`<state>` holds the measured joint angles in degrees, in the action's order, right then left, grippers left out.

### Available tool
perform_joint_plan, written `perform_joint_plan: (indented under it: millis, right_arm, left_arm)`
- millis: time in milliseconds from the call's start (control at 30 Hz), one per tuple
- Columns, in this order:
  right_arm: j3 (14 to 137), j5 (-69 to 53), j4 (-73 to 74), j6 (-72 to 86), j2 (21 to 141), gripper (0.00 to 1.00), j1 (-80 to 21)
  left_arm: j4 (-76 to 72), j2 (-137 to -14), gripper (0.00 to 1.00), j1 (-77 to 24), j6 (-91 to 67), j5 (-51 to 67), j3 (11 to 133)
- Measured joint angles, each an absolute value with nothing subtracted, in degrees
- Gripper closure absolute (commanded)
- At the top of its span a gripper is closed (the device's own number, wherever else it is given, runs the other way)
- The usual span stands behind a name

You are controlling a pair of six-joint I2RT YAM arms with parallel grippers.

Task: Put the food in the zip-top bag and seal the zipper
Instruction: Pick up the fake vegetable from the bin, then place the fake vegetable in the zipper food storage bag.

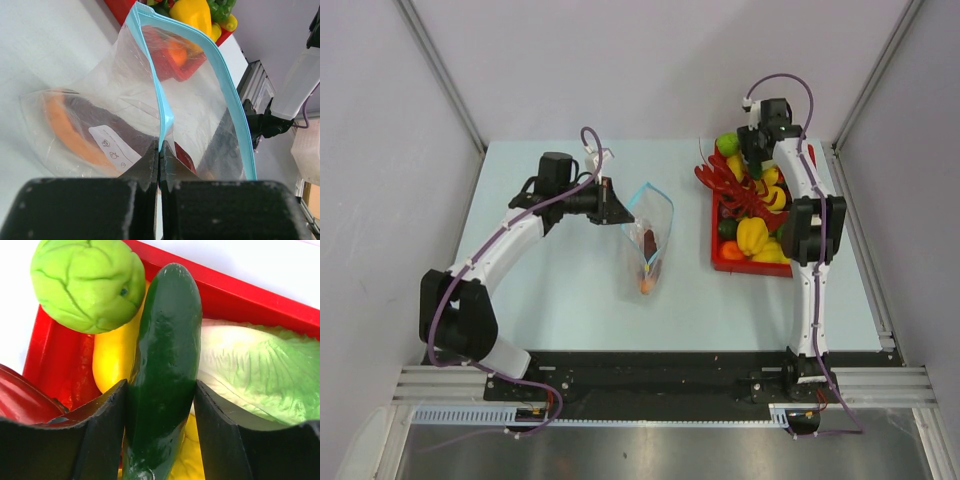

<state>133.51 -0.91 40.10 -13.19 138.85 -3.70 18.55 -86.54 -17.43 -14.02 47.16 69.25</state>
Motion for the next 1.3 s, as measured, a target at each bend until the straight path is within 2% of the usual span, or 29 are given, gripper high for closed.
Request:
perform_joint_plan:
  millis: [200, 300, 467, 600, 733, 967, 1167, 1300]
  right_arm:
    - [132.18, -1.37, 40.77, -11.29, 137.29, 0.84, -2.96]
    - [131.98, -1.48, 42.68, -10.46, 134.93, 0.99, -2.15]
    - [132.0, -7.25, 46.68, -8.05, 126.91, 1.0, -0.43]
    - [132.92, -20.45, 52.73, -4.58, 118.39, 1.0, -0.82]
    - [131.66, -32.97, 58.78, -2.48, 110.08, 1.0, -6.61]
    - [118.19, -49.21, 67.77, 0.45, 100.22, 1.0, -19.38]
    - [108.36, -50.59, 71.9, 6.2, 100.05, 1.0, -22.46]
    - [106.08, -50.13, 73.87, 8.69, 100.05, 1.0, -25.96]
  left_arm:
    - [18.55, -86.63, 1.0, -17.43, -14.02, 47.16, 69.45]
    - [18.55, -86.63, 1.0, -17.43, -14.04, 47.13, 69.45]
    - [18.37, -86.63, 1.0, -17.43, -14.04, 46.72, 69.45]
    - [17.63, -86.61, 1.0, -17.54, -14.09, 45.93, 69.43]
    - [16.78, -86.5, 1.0, -18.52, -14.04, 44.66, 69.3]
    - [15.59, -84.6, 1.0, -22.15, -13.47, 41.06, 68.12]
    - [14.59, -82.52, 1.0, -23.83, -13.39, 39.11, 66.81]
    - [13.72, -81.97, 1.0, -24.12, -13.37, 38.72, 65.49]
